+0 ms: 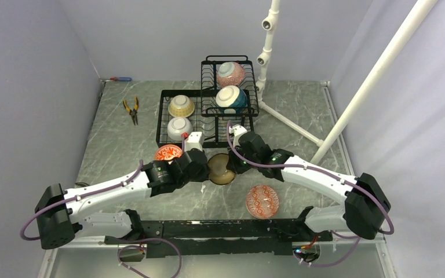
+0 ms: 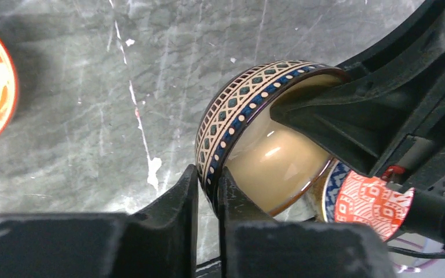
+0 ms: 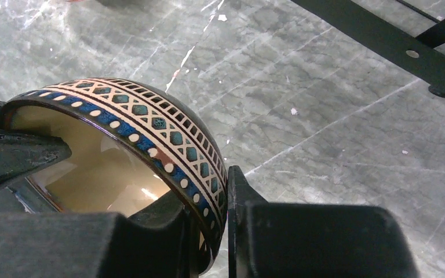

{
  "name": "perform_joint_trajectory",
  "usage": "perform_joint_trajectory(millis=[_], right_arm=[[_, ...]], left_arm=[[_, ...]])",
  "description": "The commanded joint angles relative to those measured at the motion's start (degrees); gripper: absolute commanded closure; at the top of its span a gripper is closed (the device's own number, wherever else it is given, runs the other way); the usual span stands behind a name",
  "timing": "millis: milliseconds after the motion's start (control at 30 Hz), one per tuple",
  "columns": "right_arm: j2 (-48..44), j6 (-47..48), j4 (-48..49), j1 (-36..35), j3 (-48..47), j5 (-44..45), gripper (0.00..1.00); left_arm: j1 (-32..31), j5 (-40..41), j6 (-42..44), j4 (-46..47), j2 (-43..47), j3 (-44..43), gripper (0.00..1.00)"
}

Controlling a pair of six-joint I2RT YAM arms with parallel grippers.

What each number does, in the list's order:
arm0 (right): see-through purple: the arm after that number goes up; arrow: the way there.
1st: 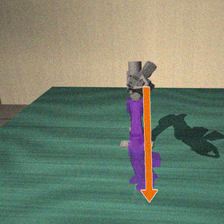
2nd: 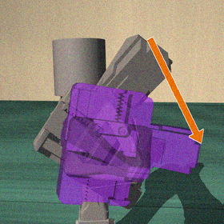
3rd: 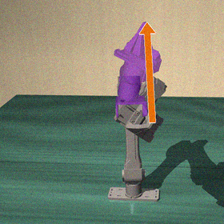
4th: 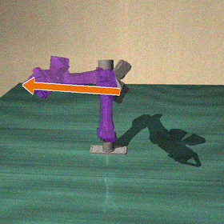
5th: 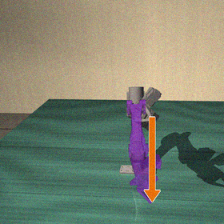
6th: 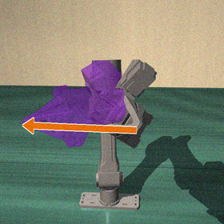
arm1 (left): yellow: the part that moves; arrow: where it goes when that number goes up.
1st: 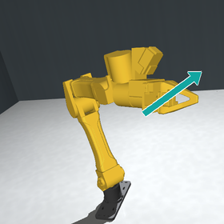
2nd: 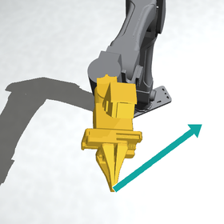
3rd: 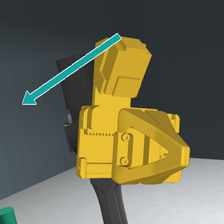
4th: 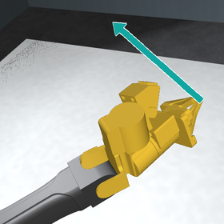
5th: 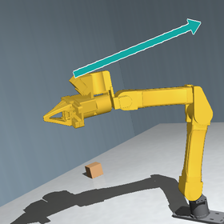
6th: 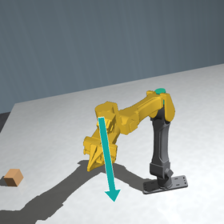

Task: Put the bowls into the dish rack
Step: Pick up the bowl from the center of the board.

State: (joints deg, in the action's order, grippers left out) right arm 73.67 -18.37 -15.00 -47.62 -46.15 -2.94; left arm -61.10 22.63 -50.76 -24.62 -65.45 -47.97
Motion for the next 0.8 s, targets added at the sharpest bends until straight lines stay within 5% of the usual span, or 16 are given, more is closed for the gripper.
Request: perform_joint_trajectory(millis=[0,133,267,767], right_arm=[[-1.6,1.1,1.4,-0.5,-3.0,-0.7,1.00],[-2.3,0.7,2.2,-0.4,-2.0,-0.1,1.00],[-3.7,0.7,3.4,-0.1,-0.7,-0.1,1.00],[-10.0,0.7,12.9,7.4,4.1,-26.2,1.00]], left_arm=[[0.5,1.1,-1.4,3.1,1.4,-1.1,0.75],[0.6,-1.0,-1.3,6.7,2.8,1.2,0.27],[1.7,-6.2,0.3,13.3,5.2,4.8,0.07],[16.0,-47.4,-7.2,58.3,3.8,22.6,0.06]])
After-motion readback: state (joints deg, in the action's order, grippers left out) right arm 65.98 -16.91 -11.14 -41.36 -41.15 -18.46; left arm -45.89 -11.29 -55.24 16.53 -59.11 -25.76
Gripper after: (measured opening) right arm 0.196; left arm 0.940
